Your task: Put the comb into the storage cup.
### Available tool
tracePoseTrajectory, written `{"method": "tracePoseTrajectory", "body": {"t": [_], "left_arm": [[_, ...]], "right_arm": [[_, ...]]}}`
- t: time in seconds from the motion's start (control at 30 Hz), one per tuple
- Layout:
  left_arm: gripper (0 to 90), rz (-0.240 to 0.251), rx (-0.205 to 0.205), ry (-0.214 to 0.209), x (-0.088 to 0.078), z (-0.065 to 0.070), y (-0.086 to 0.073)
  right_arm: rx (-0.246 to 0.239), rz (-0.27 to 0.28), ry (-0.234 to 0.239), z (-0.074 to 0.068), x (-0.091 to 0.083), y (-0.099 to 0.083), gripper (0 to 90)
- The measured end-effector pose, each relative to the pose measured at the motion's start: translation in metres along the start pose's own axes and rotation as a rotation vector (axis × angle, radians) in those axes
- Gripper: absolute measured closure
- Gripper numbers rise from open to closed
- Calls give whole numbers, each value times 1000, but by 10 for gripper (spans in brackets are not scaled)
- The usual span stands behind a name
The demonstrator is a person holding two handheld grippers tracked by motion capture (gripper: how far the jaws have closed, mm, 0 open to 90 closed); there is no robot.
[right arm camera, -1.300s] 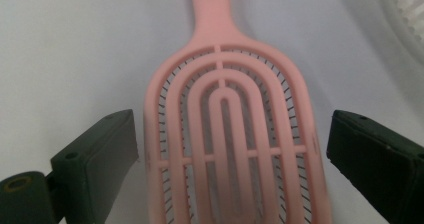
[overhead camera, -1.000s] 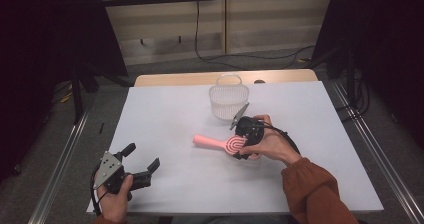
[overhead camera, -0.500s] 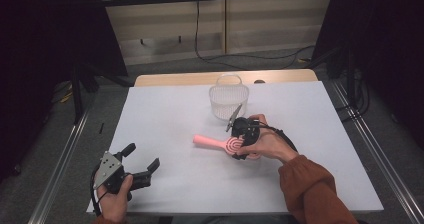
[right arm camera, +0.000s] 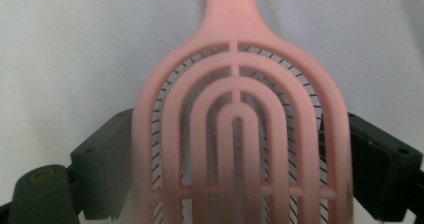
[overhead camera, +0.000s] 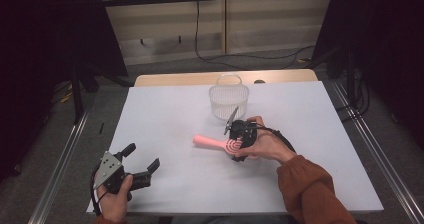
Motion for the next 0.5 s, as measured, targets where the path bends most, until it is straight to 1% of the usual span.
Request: {"method": "tracePoseTrajectory", "body": {"t": [0.03,0.13,0.2,0.27,0.37,0.43,0.5], "left_arm": [[31,2,-3,1,0,0,0],[31,2,-5,0,0,0,0],[31,2,-6,0,0,0,0],[31,5,-7,2,0,0,0],[31,4,-8,2,0,0,0],[31,4,-8,2,1,0,0],[31,4,-7,2,1,0,0]], "right_arm": [[-9,-5,3,0,1,0,141],[-13,-6,0,0,1,1,178],[-9,-9,-2,0,1,1,181],[-10,-12,6,0,0,0,183],[-11,-8,-2,0,0,0,183],[-11,-9,-3,0,0,1,169],[-15,-8,-18,2,-2,0,111]]}}
Point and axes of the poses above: each handheld gripper's, and its own axes: x roughly forward along the jaws, y roughly out of its top, z roughly to its right, the point moved 10 cm from there along x, roughly forward along the jaws, and after that the axes turned 5 degrees about -x, right-handed, at the moved point
